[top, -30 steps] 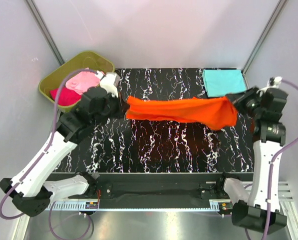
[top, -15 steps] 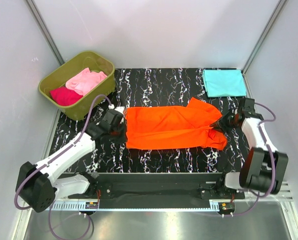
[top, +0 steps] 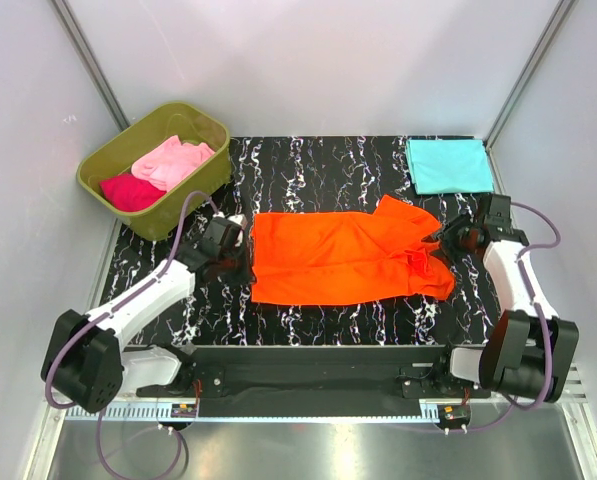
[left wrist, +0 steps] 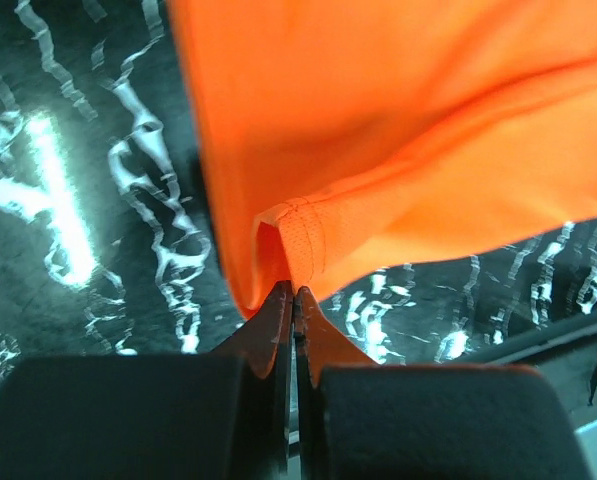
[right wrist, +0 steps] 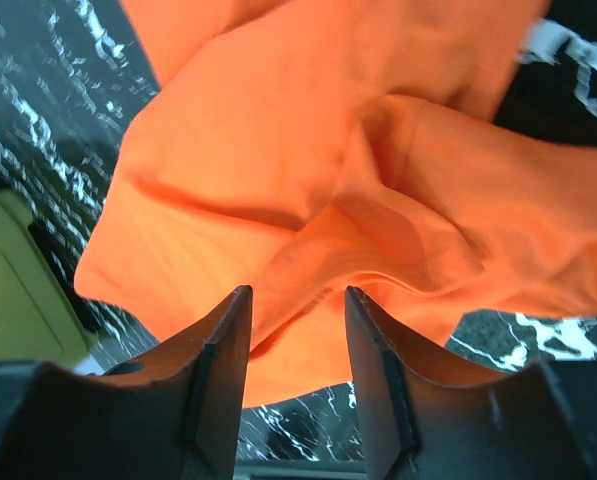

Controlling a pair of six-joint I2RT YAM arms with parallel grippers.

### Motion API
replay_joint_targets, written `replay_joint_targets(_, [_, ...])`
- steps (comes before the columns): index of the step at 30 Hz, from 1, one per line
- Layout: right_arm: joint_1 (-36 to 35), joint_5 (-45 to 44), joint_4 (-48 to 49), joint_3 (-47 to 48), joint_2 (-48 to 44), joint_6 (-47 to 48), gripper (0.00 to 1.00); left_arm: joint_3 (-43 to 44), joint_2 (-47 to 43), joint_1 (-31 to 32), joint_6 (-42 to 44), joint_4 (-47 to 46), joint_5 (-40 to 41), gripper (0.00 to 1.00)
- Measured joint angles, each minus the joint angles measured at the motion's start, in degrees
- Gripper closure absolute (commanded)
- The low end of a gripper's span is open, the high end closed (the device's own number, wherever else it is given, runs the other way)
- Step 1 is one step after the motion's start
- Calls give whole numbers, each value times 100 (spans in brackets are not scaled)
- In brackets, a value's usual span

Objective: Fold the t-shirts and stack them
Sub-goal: Flatten the tshirt out

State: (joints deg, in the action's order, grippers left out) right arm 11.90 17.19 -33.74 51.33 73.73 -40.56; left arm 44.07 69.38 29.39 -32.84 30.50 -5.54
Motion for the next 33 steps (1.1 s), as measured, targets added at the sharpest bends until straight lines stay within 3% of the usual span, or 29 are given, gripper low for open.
replay_joint_targets(5, [0,-352,-61,-498,-448,-752,45,-153,-9,-127,-2,-7,-33,100])
replay_joint_targets(13, [2,-761,-122,-1080,-671,-1821,50,-181,-144,-127,-2,-76,-94,100])
replay_joint_targets(18, [2,-833,140,-1178,-476,-2048,55,-221,-144,-127,-2,-68,-157,100])
replay_joint_targets(33, [4,-1167,658,-1727,-380,-2277,52,-221,-140,-127,4,-76,-205,100])
